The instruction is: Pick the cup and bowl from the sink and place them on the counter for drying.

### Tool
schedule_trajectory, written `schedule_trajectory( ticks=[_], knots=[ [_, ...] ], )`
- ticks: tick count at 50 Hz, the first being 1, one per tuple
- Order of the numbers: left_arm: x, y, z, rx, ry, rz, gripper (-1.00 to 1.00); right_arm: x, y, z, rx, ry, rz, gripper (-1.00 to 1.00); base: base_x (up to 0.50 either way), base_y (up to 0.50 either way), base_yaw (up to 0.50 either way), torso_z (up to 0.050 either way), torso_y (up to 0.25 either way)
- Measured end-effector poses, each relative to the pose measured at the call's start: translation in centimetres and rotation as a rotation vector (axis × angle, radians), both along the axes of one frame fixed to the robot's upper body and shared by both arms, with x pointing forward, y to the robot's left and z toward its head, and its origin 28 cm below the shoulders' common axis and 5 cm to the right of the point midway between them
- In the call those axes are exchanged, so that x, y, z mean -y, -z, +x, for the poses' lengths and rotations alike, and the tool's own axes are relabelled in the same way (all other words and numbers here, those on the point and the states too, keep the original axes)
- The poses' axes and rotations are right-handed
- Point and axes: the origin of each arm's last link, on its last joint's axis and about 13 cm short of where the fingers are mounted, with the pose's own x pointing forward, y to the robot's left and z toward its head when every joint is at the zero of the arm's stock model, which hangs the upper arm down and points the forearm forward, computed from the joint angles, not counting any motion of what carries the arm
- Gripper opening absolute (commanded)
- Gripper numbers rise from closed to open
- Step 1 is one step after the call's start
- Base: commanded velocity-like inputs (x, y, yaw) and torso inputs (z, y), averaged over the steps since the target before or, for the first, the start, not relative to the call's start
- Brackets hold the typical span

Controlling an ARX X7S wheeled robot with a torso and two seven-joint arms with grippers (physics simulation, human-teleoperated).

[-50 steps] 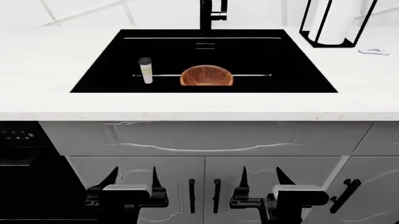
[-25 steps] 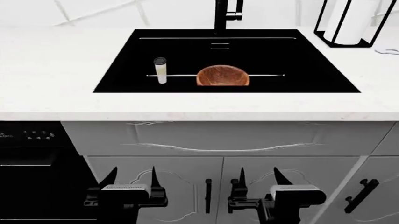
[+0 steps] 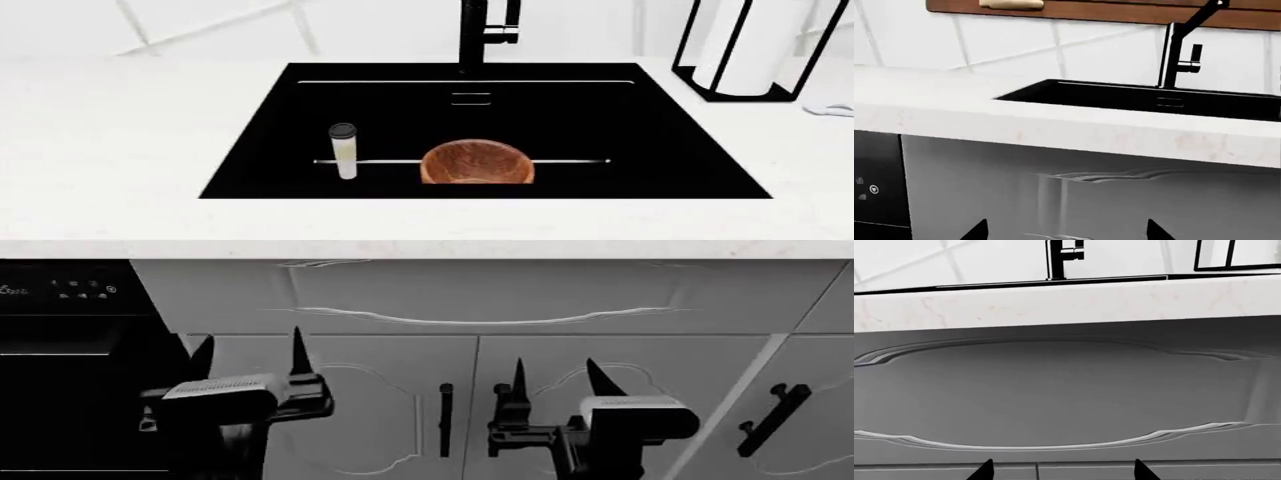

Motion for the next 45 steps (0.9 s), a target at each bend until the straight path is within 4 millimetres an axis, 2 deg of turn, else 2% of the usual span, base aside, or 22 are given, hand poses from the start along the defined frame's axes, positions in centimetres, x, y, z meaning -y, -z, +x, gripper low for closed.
schedule_trajectory(
  ticks=[6,11,14,18,23,29,45],
  knots=[
    [-3.0,-6.0,-0.9,0.201,-0.15,-0.138,1.0,0.0,0.0,0.0,0.0,0.004,0.005,1.0,0.0,0.0,0.0,0.0,0.0],
    [-6.1,-11.1,-3.1,0.418,-0.287,-0.297,1.0,0.0,0.0,0.0,-0.001,0.007,0.008,1.0,0.0,0.0,0.0,0.0,0.0],
    [-7.5,-13.4,-4.9,0.541,-0.343,-0.379,1.0,0.0,0.0,0.0,-0.001,0.008,0.008,1.0,0.0,0.0,0.0,0.0,0.0],
    [-8.6,-15.4,-7.2,0.675,-0.385,-0.464,1.0,0.0,0.0,0.0,-0.001,0.009,0.009,1.0,0.0,0.0,0.0,0.0,0.0],
    [-9.2,-16.9,-9.3,0.791,-0.405,-0.532,1.0,0.0,0.0,0.0,-0.001,0.01,0.009,1.0,0.0,0.0,0.0,0.0,0.0],
    [-9.5,-17.8,-10.7,0.871,-0.415,-0.582,1.0,0.0,-0.1,0.0,0.0,0.009,0.009,1.0,0.0,0.0,0.0,0.0,0.0],
    [-9.7,-18.4,-11.9,0.951,-0.426,-0.641,1.0,0.0,-0.1,0.0,0.002,0.005,0.007,1.0,0.0,0.0,0.0,0.0,0.0]
  ],
)
